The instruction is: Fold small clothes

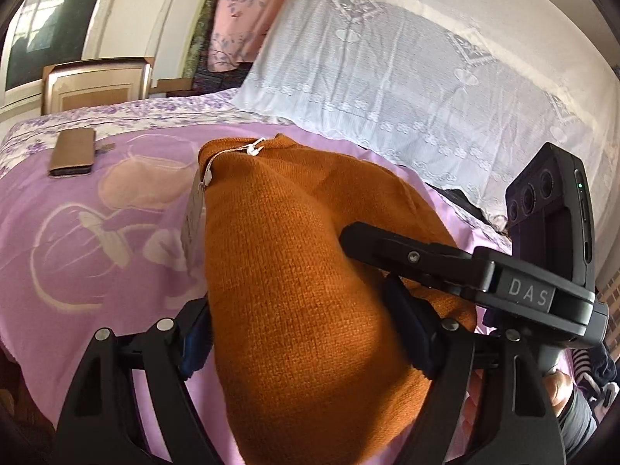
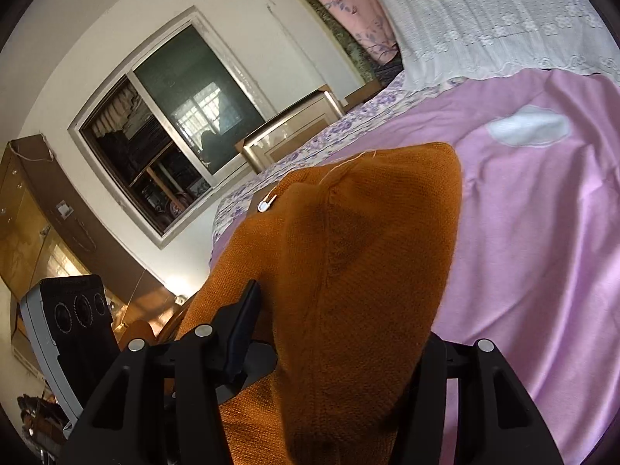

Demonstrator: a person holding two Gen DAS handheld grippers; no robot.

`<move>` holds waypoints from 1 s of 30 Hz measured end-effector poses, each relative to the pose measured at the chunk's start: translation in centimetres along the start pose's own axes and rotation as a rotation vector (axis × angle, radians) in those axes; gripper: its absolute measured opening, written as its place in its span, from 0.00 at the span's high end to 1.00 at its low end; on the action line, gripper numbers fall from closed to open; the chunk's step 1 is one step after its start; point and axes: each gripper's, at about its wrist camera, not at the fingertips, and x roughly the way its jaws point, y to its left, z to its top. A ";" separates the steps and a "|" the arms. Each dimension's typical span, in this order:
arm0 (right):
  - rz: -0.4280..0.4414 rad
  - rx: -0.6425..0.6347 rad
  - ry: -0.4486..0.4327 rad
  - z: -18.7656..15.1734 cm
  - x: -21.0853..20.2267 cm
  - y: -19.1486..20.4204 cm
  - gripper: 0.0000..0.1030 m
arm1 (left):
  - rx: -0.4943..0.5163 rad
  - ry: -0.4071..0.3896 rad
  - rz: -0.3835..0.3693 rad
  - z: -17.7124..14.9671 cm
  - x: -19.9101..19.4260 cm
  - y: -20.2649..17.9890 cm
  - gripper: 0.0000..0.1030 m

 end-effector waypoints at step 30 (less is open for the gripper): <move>-0.064 -0.011 0.038 -3.1 9.8 1.0 0.22 | -0.110 0.029 0.329 -2.5 0.9 9.9 0.04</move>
